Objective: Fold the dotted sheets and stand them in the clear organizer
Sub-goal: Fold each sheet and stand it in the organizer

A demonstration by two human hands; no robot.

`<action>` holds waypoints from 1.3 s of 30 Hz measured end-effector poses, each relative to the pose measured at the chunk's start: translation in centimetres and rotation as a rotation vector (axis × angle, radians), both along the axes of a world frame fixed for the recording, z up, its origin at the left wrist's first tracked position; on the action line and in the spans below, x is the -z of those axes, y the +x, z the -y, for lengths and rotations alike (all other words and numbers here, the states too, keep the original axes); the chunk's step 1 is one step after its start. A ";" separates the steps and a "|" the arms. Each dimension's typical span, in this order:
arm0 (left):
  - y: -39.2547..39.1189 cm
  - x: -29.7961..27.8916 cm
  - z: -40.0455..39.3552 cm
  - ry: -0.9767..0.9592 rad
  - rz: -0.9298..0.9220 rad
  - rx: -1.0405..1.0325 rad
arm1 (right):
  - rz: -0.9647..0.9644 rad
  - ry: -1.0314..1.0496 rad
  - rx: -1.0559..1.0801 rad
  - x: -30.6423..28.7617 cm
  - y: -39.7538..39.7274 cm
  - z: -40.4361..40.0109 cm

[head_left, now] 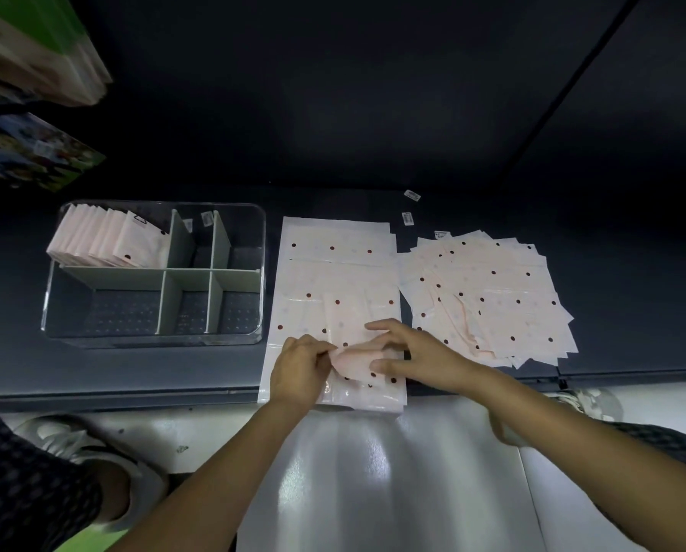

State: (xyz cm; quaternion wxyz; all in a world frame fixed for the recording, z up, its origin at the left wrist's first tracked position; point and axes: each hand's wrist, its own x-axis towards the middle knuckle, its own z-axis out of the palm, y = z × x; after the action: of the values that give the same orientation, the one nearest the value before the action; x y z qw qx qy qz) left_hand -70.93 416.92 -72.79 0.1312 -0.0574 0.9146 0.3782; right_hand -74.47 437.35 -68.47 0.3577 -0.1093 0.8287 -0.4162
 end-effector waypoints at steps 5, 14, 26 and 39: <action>-1.1 -0.3 -0.2 -0.024 0.118 -0.022 | 0.250 -0.147 0.057 1.2 -1.6 0.6; -1.8 -0.6 -0.6 -0.009 0.152 -0.155 | 0.005 0.058 0.275 2.4 -3.0 2.5; 2.7 1.2 -0.2 -0.483 -0.250 0.525 | -0.124 0.275 0.362 3.7 -3.4 4.6; 2.6 2.6 0.8 -0.588 -0.168 0.663 | -0.068 -0.256 0.445 2.7 -1.2 7.3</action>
State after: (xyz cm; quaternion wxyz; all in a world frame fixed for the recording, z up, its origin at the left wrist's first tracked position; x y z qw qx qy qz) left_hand -68.29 416.16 -75.34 0.1485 0.2349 0.9596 0.0432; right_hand -75.72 430.06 -71.12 0.2127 0.0175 0.7846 -0.5821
